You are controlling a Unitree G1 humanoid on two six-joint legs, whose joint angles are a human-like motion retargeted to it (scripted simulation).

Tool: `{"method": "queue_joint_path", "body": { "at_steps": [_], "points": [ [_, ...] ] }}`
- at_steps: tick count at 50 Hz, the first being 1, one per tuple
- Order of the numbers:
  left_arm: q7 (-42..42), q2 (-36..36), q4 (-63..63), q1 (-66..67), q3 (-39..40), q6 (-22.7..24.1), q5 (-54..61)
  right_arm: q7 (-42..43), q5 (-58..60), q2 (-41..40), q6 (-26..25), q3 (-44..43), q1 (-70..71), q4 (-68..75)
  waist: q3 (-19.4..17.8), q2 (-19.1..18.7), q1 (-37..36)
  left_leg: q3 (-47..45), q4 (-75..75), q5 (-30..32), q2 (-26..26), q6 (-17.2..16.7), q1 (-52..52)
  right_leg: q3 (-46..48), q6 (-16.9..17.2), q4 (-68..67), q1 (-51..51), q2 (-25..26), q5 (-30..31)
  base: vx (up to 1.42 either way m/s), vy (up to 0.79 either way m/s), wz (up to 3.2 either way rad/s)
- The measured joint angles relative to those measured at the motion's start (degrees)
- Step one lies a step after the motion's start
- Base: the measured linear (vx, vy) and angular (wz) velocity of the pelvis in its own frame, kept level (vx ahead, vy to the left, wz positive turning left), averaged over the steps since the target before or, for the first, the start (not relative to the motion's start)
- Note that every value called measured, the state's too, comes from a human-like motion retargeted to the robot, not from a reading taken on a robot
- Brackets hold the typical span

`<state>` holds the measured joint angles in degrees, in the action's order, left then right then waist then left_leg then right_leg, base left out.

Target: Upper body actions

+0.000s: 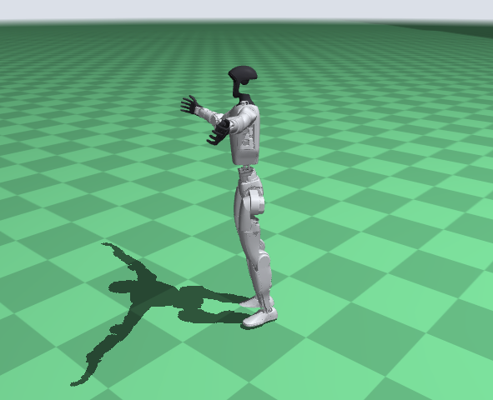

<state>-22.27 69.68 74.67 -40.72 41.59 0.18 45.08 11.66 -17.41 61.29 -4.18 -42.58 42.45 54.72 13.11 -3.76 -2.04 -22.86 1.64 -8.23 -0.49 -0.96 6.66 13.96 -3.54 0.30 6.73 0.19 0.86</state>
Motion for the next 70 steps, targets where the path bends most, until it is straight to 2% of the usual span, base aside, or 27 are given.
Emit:
{"method": "queue_joint_path", "body": {
  "at_steps": [2, 3, 4, 5, 10, 13, 16, 20, 22, 25, 28, 30, 35, 40, 45, 48, 50, 52, 55, 61, 65, 68, 70],
  "points": [
    [-5.7, -0.6, -0.6, 1.4, 0.1, 12.6, 2.6, 4.4, -3.7, -1.1, 2.5, 0.6, 1.2, -0.6, -0.2, -0.2, 0.3, 0.1, -0.1, -0.1, 0.1, 0.1, -0.4, 0.1, -0.1, 0.0, -0.4, 0.1, -0.1, 0.0, 0.0, 0.0],
    [-8.3, -0.7, -1.2, 1.7, -0.9, 16.2, 1.6, 6.7, -4.5, -1.3, 4.3, 1.8, 1.7, -1.5, -0.3, -0.4, 0.4, 0.1, -0.1, -0.1, 0.1, 0.1, -0.7, 0.1, -0.1, 0.0, -0.7, 0.1, -0.2, 0.0, 0.0, 0.0],
    [-9.9, -0.7, -2.2, 1.4, -2.6, 17.5, -0.6, 8.5, -4.5, -1.5, 6.1, 3.6, 2.4, -2.9, -0.4, -0.5, 0.5, 0.1, -0.2, -0.1, 0.2, 0.1, -0.9, 0.2, -0.1, 0.0, -1.0, 0.2, -0.2, 0.0, 0.0, 0.0],
    [-11.0, -0.7, -3.5, 0.9, -4.5, 17.6, -3.3, 10.2, -4.0, -1.7, 7.8, 5.6, 3.4, -4.6, -0.5, -0.6, 0.6, 0.2, -0.2, -0.1, 0.2, 0.1, -1.2, 0.2, -0.1, 0.0, -1.3, 0.2, -0.3, 0.0, 0.0, 0.0],
    [-7.2, 0.3, -16.2, -6.8, -19.6, 9.5, -16.5, 16.5, 2.2, -1.2, 14.0, 20.7, 8.6, -19.4, 0.1, -0.7, 0.8, 0.6, -0.1, -0.1, 0.3, 0.2, -1.6, 0.6, -0.1, 0.2, -2.0, 0.2, -0.5, 0.01, -0.01, 0.01],
    [-10.5, 0.6, -24.7, -14.8, -31.5, 7.5, -31.2, 24.1, 13.0, 0.5, 15.5, 31.2, 11.9, -31.2, 0.9, -0.6, 0.6, 0.6, -0.1, -0.2, 0.4, 0.2, -1.4, 0.6, -0.1, 0.2, -2.0, 0.2, -0.6, 0.07, -0.04, 0.02],
    [-14.4, 1.8, -33.1, -22.4, -42.7, 4.7, -48.8, 32.1, 26.9, 4.2, 13.6, 41.8, 16.2, -42.0, 1.5, -0.5, 0.4, 0.6, -0.1, -0.2, 0.5, 0.2, -1.5, 0.6, -0.1, 0.2, -2.1, 0.1, -0.6, 0.08, -0.03, -0.01],
    [-16.9, 1.7, -44.5, -30.9, -54.0, 2.2, -73.1, 40.1, 45.6, 10.0, 6.3, 55.7, 23.5, -55.9, 1.8, -0.1, -0.2, 0.5, -0.1, -0.3, 0.6, 0.2, -1.9, 0.5, -0.1, 0.3, -2.4, 0.0, -0.6, 0.07, -0.03, -0.03],
    [-17.9, 1.7, -50.3, -33.9, -57.9, 3.2, -81.1, 42.2, 53.2, 12.9, 2.5, 61.7, 27.9, -61.8, 1.5, 0.2, -0.4, 0.4, -0.1, -0.3, 0.7, 0.2, -2.2, 0.4, -0.2, 0.3, -2.8, 0.0, -0.6, 0.0, 0.0, 0.0],
    [-20.1, 2.1, -57.2, -36.3, -61.4, 7.1, -87.9, 47.9, 59.6, 15.1, 1.5, 67.2, 32.6, -67.3, 0.7, 0.4, -0.1, 0.6, -0.2, -0.2, 0.9, 0.3, -2.6, 0.6, -0.2, 0.3, -3.2, 0.0, -0.6, 0.0, 0.0, 0.0],
    [-20.3, 2.3, -58.4, -34.8, -60.4, 10.9, -87.6, 51.9, 58.2, 14.1, 6.8, 66.9, 32.1, -64.0, 0.0, -0.1, 0.2, 0.9, -0.2, -0.1, 0.8, 0.4, -2.7, 0.8, -0.1, 0.3, -3.4, 0.0, -0.6, 0.0, 0.0, 0.0],
    [-20.4, 1.8, -55.6, -32.1, -57.5, 12.2, -86.4, 49.6, 55.1, 13.0, 9.1, 63.2, 28.9, -58.9, -0.4, -0.3, 0.2, 1.0, -0.1, -0.1, 0.8, 0.5, -2.6, 0.9, -0.1, 0.3, -3.4, 0.0, -0.5, -0.07, 0.02, 0.04],
    [-19.0, -0.5, -38.7, -22.7, -46.2, 6.5, -81.7, 37.9, 47.1, 9.7, 10.5, 47.6, 16.3, -40.8, -1.0, -0.5, 0.5, 1.2, 0.0, 0.2, 0.8, 0.5, -2.2, 1.1, -0.1, 0.4, -3.2, -0.1, -0.3, -0.07, 0.03, 0.04],
    [-13.5, -2.4, -18.6, -10.8, -31.6, -0.9, -65.6, 21.9, 46.3, 6.5, 13.7, 32.7, 5.7, -13.7, -2.2, -0.4, 0.4, 0.8, 0.1, 0.3, 0.8, 0.5, -2.4, 0.7, -0.1, 0.3, -3.2, -0.1, 0.0, -0.05, 0.04, -0.06],
    [2.6, -9.4, -8.7, 7.7, -11.0, 1.6, -36.8, -1.3, 52.8, 3.6, 13.9, 16.9, -9.6, 8.7, -4.4, 0.0, 0.6, 0.8, 0.1, 0.3, 0.8, 0.6, -3.1, 0.6, -0.2, 0.3, -3.8, -0.2, 0.1, 0.0, 0.0, 0.0],
    [9.8, -16.2, -7.1, 20.1, -0.3, 2.9, -27.0, -1.2, 54.0, -4.7, 16.9, 7.6, -22.5, 10.6, -6.2, 0.4, 0.8, 0.6, 0.1, 0.4, 0.9, 0.6, -3.8, 0.5, -0.2, 0.3, -4.4, -0.2, 0.3, 0.0, 0.0, 0.0],
    [11.9, -21.8, -5.6, 28.0, 5.2, 2.2, -27.2, 2.4, 56.5, -13.0, 19.3, 3.8, -28.9, 9.7, -7.4, 0.8, 1.5, 0.5, 0.0, 0.5, 0.9, 0.7, -4.3, 0.4, -0.3, 0.3, -4.9, -0.2, 0.3, 0.08, -0.04, -0.05],
    [13.6, -27.1, -1.8, 33.3, 7.1, -0.1, -29.8, 5.5, 60.1, -20.8, 19.7, 4.0, -32.7, 10.1, -8.6, 0.8, 3.0, 0.7, 0.0, 0.6, 0.9, 0.7, -4.7, 0.5, -0.3, 0.3, -5.3, -0.1, 0.4, 0.03, -0.02, 0.0],
    [15.3, -35.9, 5.3, 39.6, 6.6, -4.7, -31.7, 7.2, 68.5, -30.6, 17.8, 8.3, -37.4, 12.2, -10.8, 0.3, 5.7, 0.6, -0.1, 0.7, 0.6, 0.8, -5.9, 0.4, -0.2, 0.1, -6.3, 0.1, 0.5, 0.06, 0.03, -0.08],
    [26.6, -55.9, 15.9, 46.0, -8.7, -8.5, -31.3, 2.9, 80.8, -44.1, 6.9, 22.7, -43.3, 20.2, -15.6, -0.4, 8.2, -0.7, -0.3, 0.8, 0.5, 0.9, -8.1, -0.9, -0.3, 0.1, -7.8, 0.2, 1.1, -0.05, 0.06, -0.21],
    [34.2, -67.0, 17.3, 46.2, -19.1, -11.9, -32.7, -4.0, 78.8, -52.3, -0.7, 29.4, -47.1, 24.4, -17.0, 0.3, 6.6, -0.7, -0.4, 1.0, 1.0, 0.9, -8.3, -1.0, -0.3, 0.1, -8.0, -0.2, 1.3, -0.07, 0.01, -0.02],
    [32.2, -73.0, 17.2, 46.3, -23.6, -11.9, -29.9, -8.8, 72.9, -57.9, -3.0, 32.9, -50.3, 27.2, -16.7, 0.8, 4.7, -0.4, -0.4, 1.2, 0.5, 0.8, -8.1, -1.0, 1.0, -0.7, -7.4, -1.4, 1.4, 0.02, -0.05, 0.02],
    [30.5, -75.7, 17.8, 45.7, -27.5, -11.4, -27.4, -5.7, 68.0, -60.3, -8.4, 34.6, -51.3, 28.1, -16.4, 0.6, 3.0, -0.6, -1.4, 0.6, 0.9, 1.4, -9.2, -1.4, 2.1, -1.7, -7.0, -1.8, 0.9, 0.01, -0.04, -0.04]
  ]
}}
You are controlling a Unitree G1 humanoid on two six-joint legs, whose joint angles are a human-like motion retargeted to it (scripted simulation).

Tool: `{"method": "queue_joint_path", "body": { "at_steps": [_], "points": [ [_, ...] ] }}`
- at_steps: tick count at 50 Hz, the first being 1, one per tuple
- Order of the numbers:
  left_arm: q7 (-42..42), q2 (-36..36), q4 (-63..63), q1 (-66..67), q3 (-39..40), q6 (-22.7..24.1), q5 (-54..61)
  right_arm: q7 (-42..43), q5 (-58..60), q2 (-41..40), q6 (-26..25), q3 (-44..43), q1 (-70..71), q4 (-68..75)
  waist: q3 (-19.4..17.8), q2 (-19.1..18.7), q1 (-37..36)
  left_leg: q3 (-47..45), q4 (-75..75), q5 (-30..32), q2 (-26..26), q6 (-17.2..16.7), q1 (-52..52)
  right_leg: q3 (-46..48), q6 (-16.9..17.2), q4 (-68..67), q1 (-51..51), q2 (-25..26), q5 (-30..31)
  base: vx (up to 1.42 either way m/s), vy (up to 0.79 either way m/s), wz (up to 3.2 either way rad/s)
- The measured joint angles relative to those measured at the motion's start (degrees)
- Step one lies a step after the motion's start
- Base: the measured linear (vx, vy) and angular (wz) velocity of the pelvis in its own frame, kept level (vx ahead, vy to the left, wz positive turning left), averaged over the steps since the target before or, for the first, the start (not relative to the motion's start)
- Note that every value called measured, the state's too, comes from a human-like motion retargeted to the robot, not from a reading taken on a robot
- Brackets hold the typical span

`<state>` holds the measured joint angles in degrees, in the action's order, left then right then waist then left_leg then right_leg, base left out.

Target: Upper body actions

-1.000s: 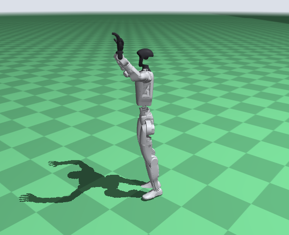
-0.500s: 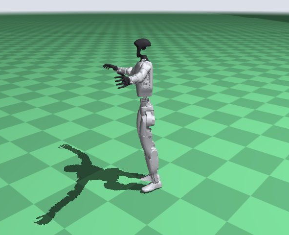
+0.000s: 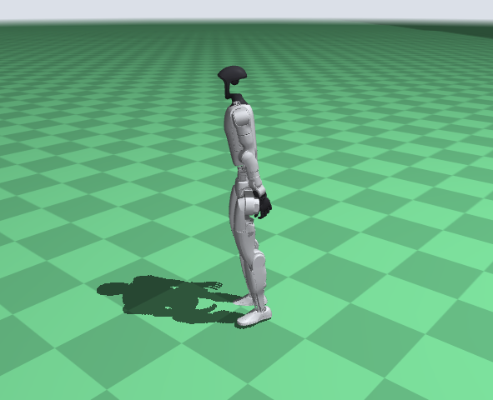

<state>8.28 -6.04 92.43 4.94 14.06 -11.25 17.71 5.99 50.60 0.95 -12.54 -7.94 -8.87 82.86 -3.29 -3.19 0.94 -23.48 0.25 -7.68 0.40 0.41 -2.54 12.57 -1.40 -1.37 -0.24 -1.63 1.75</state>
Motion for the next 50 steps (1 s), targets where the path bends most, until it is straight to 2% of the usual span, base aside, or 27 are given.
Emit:
{"method": "queue_joint_path", "body": {
  "at_steps": [2, 3, 5, 8, 10, 13, 17, 20, 24, 27, 30, 35, 40, 45, 50],
  "points": [
    [-5.3, -1.2, 0.3, -1.1, -4.8, -1.1, -0.5, 2.6, -3.9, 0.2, 0.3, -0.1, -0.3, -0.7, -0.2, 1.8, -0.2, 0.9, 1.7, 0.3, -1.1, -2.0, 1.0, 0.8, -0.2, 0.6, -0.8, -1.2, -0.1, -0.06, -0.01, 0.3],
    [-11.6, -1.3, -0.3, -1.9, -7.0, -2.2, -2.1, 1.5, -5.2, 0.9, 2.8, -0.3, 0.0, -0.9, -0.6, 2.1, -0.4, 1.2, 1.5, 0.5, -0.5, -1.6, 0.9, 1.3, -0.8, 1.2, -1.2, -0.8, 0.1, -0.06, 0.02, -0.14],
    [-17.3, 0.9, -1.8, -2.4, -11.9, -1.8, -5.6, -4.0, -5.8, 3.3, 6.8, 0.8, 1.0, -0.7, -1.5, 2.1, -3.8, -2.2, 1.5, 1.8, -0.9, -1.0, 1.5, -1.9, -1.6, 1.6, -1.4, 0.3, 1.0, -0.03, 0.04, -0.92],
    [-13.5, 5.9, -2.5, -3.0, -18.1, 0.4, -14.0, -13.1, -2.6, 6.6, 4.9, 2.3, 2.6, -1.5, -1.0, 1.4, -0.7, 1.2, 1.3, 1.1, -0.1, -0.6, 1.5, 1.4, -1.5, 1.9, -1.4, 0.3, 0.6, -0.04, 0.01, 0.59],
    [-13.2, 8.2, -2.7, -3.2, -20.5, 0.2, -16.5, -14.7, 0.2, 8.0, 4.6, 2.6, 3.3, -2.6, -0.7, 1.3, -0.6, 1.1, 1.1, 1.4, 0.0, -0.4, 1.9, 1.4, -1.5, 1.8, -1.2, 0.4, 0.6, -0.02, 0.0, 0.35],
    [-15.1, 9.4, -1.8, -3.5, -20.5, -0.9, -15.8, -9.7, 1.7, 8.6, 6.4, 1.3, 4.3, -2.7, -0.7, 1.6, -1.1, 1.3, 1.2, 1.4, 0.1, -0.4, 1.9, 1.5, -1.6, 1.9, -1.2, 0.3, 0.7, 0.0, 0.0, 0.0],
    [-11.4, 9.4, 0.5, -4.2, -19.6, -0.4, -10.1, -4.1, -1.0, 8.0, 7.1, 0.6, 4.4, -1.6, -0.5, 1.7, -1.6, 1.4, 1.2, 1.4, 0.1, -0.5, 1.9, 1.6, -1.5, 1.8, -1.1, 0.3, 0.7, 0.0, 0.0, 0.0],
    [-9.1, 8.8, 2.3, -4.7, -21.0, 0.4, -8.6, -5.5, -2.7, 7.0, 6.8, 0.6, 3.8, 0.1, -0.3, 1.8, -1.7, 1.7, 1.2, 1.4, 0.2, -0.4, 1.9, 2.0, -1.6, 1.9, -1.3, 0.3, 0.6, 0.0, 0.0, 0.0],
    [-9.5, 6.7, 2.2, -3.8, -22.8, 1.5, -12.9, -8.6, -3.3, 5.3, 5.4, 2.1, 2.3, 1.7, -0.3, 1.9, -1.8, 2.2, 1.4, 1.5, 0.2, -0.4, 1.9, 2.5, -1.5, 1.9, -1.7, 0.2, 0.4, 0.01, 0.0, 0.05],
    [-13.8, 4.8, 1.7, -3.2, -20.2, 0.5, -12.7, -9.9, -2.1, 4.2, 4.4, 3.5, 1.2, 2.2, 0.0, 2.5, -1.3, 2.9, 1.6, 1.2, 0.8, -0.6, 2.0, 3.4, -2.8, 3.1, -2.9, 1.2, -0.2, 0.01, 0.01, 0.17],
    [-13.4, 4.6, 1.6, -2.7, -17.5, 1.9, -9.1, -7.7, -2.7, 3.3, 2.6, 3.7, 0.3, 1.6, 0.2, 2.3, -1.9, 2.4, 1.7, 1.2, 0.5, -0.8, 1.9, 2.8, -2.6, 3.0, -2.8, 1.0, -0.2, 0.0, 0.0, 0.0],
    [-6.8, 6.5, 2.5, -3.0, -18.5, 1.0, -9.0, -6.7, -4.9, 4.0, 4.0, 2.8, 1.1, 1.6, 0.3, 1.8, -0.3, 3.7, 1.3, 1.6, 0.9, -0.2, 2.0, 4.0, -2.2, 2.5, -2.3, 0.6, 0.3, 0.0, -0.01, 0.19],
    [-6.5, 8.0, 2.9, -5.1, -20.4, 0.0, -12.4, -10.2, -4.1, 5.0, 3.9, 2.6, 2.9, 1.6, 0.3, 1.7, 1.2, 4.9, 1.5, 1.8, 1.1, 0.0, 2.3, 5.3, -2.1, 2.5, -2.0, 0.2, 0.6, -0.01, -0.01, 0.16],
    [-8.7, 7.9, 1.6, -7.0, -20.4, 2.4, -11.1, -8.5, -4.9, 5.1, 4.3, 3.4, 4.4, 1.9, 1.0, 1.6, -0.4, 3.0, 1.5, 1.6, 0.6, -0.2, 2.4, 3.2, -1.8, 2.1, -1.4, 0.2, 0.6, -0.01, -0.01, -0.23],
    [-6.8, 8.2, 2.4, -11.4, -20.9, 4.0, -9.1, -10.4, -8.3, 5.5, 4.1, 3.5, 8.0, 5.1, 2.4, 0.8, -0.2, 2.9, 1.5, 1.6, 0.2, -0.2, 2.8, 3.0, -1.8, 2.1, -0.9, 0.6, 0.7, 0.0, 0.0, 0.0]
  ]
}}
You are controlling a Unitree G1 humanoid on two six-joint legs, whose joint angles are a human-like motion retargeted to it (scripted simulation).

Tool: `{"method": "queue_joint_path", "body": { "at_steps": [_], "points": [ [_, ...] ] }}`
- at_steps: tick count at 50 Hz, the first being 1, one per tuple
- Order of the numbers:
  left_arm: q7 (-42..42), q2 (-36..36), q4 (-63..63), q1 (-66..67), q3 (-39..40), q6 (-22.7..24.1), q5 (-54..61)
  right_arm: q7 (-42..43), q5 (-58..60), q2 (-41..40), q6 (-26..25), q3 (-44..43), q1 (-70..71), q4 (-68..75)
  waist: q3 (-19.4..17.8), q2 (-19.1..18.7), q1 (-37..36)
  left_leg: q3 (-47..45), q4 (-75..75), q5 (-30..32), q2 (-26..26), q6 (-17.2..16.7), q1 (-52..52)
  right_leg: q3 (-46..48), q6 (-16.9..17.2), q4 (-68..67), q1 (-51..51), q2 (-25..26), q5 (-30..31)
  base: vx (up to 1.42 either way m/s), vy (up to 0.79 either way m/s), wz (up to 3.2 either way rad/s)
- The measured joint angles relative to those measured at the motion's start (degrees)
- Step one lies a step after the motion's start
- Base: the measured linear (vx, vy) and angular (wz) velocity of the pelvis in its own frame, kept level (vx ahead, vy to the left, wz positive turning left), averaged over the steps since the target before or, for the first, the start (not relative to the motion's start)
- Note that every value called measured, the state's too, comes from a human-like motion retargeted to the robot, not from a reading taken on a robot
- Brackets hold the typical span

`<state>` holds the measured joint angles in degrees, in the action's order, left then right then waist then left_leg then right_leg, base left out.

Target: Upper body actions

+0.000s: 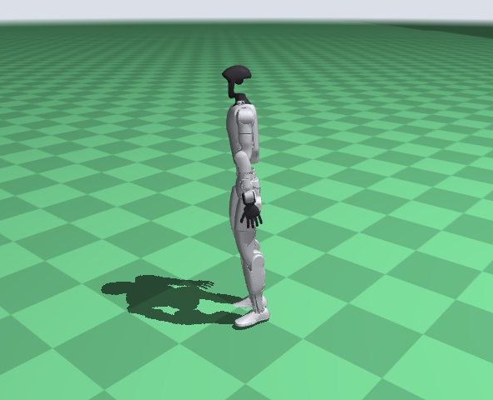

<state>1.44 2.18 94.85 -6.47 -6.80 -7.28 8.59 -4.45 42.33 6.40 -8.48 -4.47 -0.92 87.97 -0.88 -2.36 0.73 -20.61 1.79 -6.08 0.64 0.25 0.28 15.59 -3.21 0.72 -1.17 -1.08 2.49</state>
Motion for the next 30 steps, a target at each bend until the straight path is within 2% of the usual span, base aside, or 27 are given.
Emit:
{"method": "queue_joint_path", "body": {
  "at_steps": [3, 7, 10, 13, 17, 22, 25, 30],
  "points": [
    [0.8, 1.9, 0.1, -6.2, 0.6, -2.4, 1.4, -2.6, -5.6, 0.6, -0.6, -1.4, 4.1, 2.0, 0.4, 0.2, -0.6, 0.1, 0.1, 0.0, 0.1, 0.1, -0.1, 0.1, -0.1, 0.0, -0.3, 0.0, 0.1, -0.01, -0.02, 0.01],
    [-0.8, 5.2, -2.7, -17.5, 5.2, -3.4, 1.7, -2.8, -22.9, 0.2, -1.2, -6.6, 12.0, -2.0, 1.7, 0.8, -1.6, 0.3, 0.3, 0.1, 0.4, 0.2, -0.4, 0.3, -0.2, 0.0, -0.6, -0.2, 0.1, -0.01, -0.01, 0.01],
    [-1.0, 9.7, -4.2, -28.7, 7.3, -3.8, 1.0, -7.9, -33.2, 1.0, -1.4, -9.8, 22.1, -5.6, 3.8, 1.1, -1.6, 0.2, 0.2, 0.2, 0.4, 0.3, -0.2, 0.3, -0.3, 0.1, -0.5, -0.1, 0.2, 0.0, -0.07, -0.02],
    [-2.3, 14.7, -5.4, -40.8, 9.9, -2.8, 0.0, -14.0, -34.7, 2.8, -2.0, -10.3, 34.6, -9.0, 5.5, 0.8, -0.7, 0.0, 0.2, 0.1, 0.3, 0.3, -0.2, 0.0, -0.4, 0.0, -0.2, 0.2, 0.2, 0.01, -0.07, -0.08],
    [-5.3, 20.9, -8.7, -54.3, 8.4, 0.5, 3.4, -18.1, -38.0, 5.6, -1.0, -6.7, 50.8, -13.6, 8.3, 0.3, 0.0, -0.6, 0.3, -0.4, 0.0, 0.1, 0.5, -0.6, -0.4, -0.2, 0.8, 0.5, 0.0, 0.06, -0.05, -0.12],
    [-10.9, 25.0, -15.7, -67.6, 2.7, 7.5, 9.3, -16.9, -52.3, 10.8, 1.7, 2.9, 65.8, -21.6, 13.0, 0.1, -1.0, -1.1, 0.4, -1.0, -0.3, -0.3, 3.1, -1.2, -0.3, -0.5, 4.0, 0.6, -0.5, 0.08, 0.01, -0.06],
    [-12.3, 28.1, -19.8, -74.4, -0.4, 11.0, 11.2, -13.2, -60.9, 14.3, 4.5, 8.6, 73.9, -26.4, 15.6, -0.2, -1.5, -1.6, 0.2, -1.4, -0.6, -0.6, 4.9, -1.8, -0.4, -0.6, 6.3, 0.7, -0.7, 0.07, 0.06, -0.1],
    [-16.1, 34.5, -25.4, -84.8, -6.6, 16.2, 12.4, -2.2, -75.0, 20.6, 10.7, 16.3, 87.3, -32.6, 16.9, -0.2, -1.1, -2.0, 0.1, -1.7, -0.9, -1.1, 6.6, -2.2, -0.1, -0.7, 8.3, 0.6, -1.0, 0.0, 0.0, -0.01]
  ]
}}
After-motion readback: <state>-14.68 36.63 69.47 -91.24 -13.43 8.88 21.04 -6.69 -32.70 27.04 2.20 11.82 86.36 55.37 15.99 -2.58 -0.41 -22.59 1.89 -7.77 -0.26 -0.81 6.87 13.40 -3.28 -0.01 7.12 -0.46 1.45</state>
